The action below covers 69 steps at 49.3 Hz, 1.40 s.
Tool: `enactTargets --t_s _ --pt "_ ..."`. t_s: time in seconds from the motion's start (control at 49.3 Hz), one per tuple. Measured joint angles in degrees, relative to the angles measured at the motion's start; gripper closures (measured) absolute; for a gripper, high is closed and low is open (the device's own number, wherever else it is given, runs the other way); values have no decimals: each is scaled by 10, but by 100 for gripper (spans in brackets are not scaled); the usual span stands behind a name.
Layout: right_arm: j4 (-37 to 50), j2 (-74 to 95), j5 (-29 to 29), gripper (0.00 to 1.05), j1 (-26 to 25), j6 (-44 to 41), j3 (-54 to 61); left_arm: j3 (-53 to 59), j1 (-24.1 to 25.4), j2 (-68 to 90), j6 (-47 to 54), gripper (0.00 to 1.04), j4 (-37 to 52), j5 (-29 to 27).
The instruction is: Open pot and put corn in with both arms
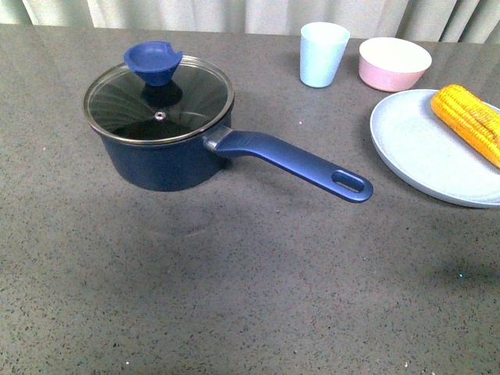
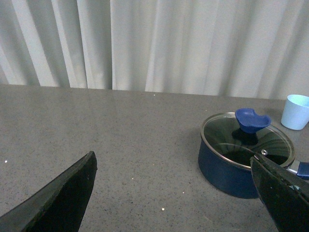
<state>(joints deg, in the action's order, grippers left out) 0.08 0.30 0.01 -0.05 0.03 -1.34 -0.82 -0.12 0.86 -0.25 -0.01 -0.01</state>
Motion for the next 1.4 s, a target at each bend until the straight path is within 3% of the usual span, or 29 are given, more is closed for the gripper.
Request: enactTargets --t_s 0.71,0.832,0.933,1.136,1.4 --pt "0 0 0 9 0 0 0 0 0 0 0 9 0 0" --pt "0 0 0 9 0 0 0 -46 -22 103 -11 9 -81 4" --pt "0 0 0 9 0 0 0 -66 -55 286 -23 9 50 5" --pt "0 0 0 9 0 0 0 -150 -69 616 -45 9 318 20" --pt "0 0 0 9 0 0 0 -257 -108 853 -70 9 439 37"
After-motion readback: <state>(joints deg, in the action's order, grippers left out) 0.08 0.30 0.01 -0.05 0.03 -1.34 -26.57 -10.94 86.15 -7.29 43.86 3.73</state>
